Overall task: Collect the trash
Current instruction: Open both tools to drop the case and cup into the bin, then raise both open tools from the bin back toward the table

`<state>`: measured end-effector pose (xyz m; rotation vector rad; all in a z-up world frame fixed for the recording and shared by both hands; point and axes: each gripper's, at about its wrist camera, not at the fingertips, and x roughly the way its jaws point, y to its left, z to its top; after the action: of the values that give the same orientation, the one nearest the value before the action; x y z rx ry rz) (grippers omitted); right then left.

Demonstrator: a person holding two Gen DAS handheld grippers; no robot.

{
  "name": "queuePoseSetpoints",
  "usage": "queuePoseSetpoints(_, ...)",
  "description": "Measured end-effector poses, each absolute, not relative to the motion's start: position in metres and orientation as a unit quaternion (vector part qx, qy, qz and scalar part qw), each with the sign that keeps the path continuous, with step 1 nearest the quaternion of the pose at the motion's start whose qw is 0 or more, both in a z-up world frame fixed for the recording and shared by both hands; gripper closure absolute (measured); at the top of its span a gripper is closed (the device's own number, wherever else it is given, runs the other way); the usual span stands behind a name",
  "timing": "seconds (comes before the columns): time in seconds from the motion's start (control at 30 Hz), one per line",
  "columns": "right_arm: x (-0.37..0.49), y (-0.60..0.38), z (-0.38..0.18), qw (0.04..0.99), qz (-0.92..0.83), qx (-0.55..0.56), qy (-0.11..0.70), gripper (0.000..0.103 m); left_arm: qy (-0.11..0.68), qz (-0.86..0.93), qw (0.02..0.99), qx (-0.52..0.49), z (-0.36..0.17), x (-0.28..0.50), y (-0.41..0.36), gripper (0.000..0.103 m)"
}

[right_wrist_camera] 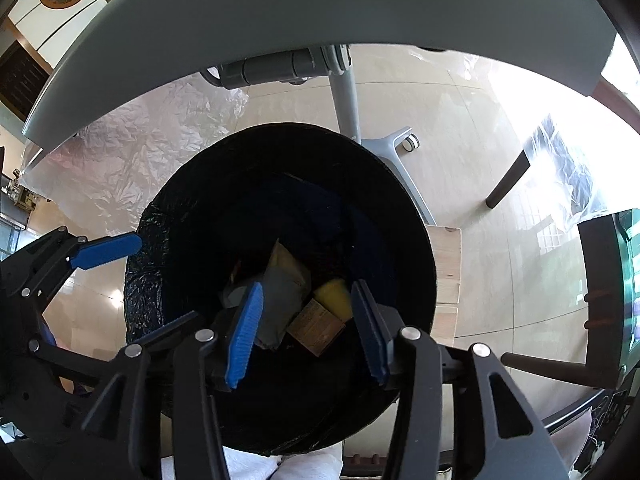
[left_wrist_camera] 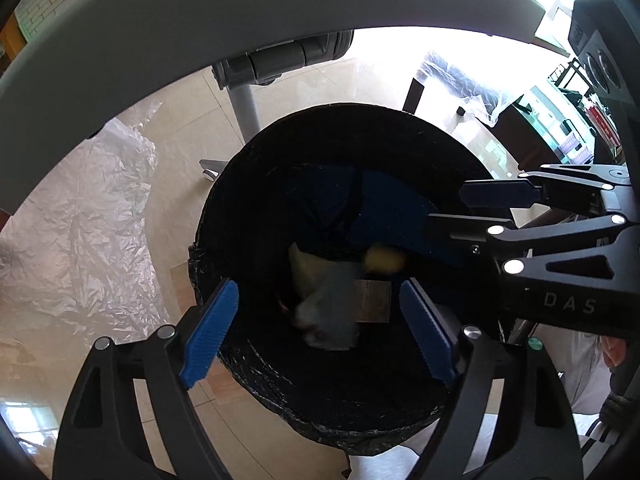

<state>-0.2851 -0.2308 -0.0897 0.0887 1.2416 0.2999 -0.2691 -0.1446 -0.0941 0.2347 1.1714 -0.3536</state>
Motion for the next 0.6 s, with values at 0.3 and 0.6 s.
queuePoseSetpoints(0.3,-0.304,-0.25,-0.062,0.812,0.146,0.069,0.561,0.034,0.542,-0.157,0.822,0.074,-0.073,-0.277,-0.132,0.018)
queuePoseSetpoints(0.6,-0.336,-0.276,0.039,0.89,0.16,0.043,0.425,0.004,0.424,-0.155,0.892,0.034,0.024,-0.304,-0.124,0.003)
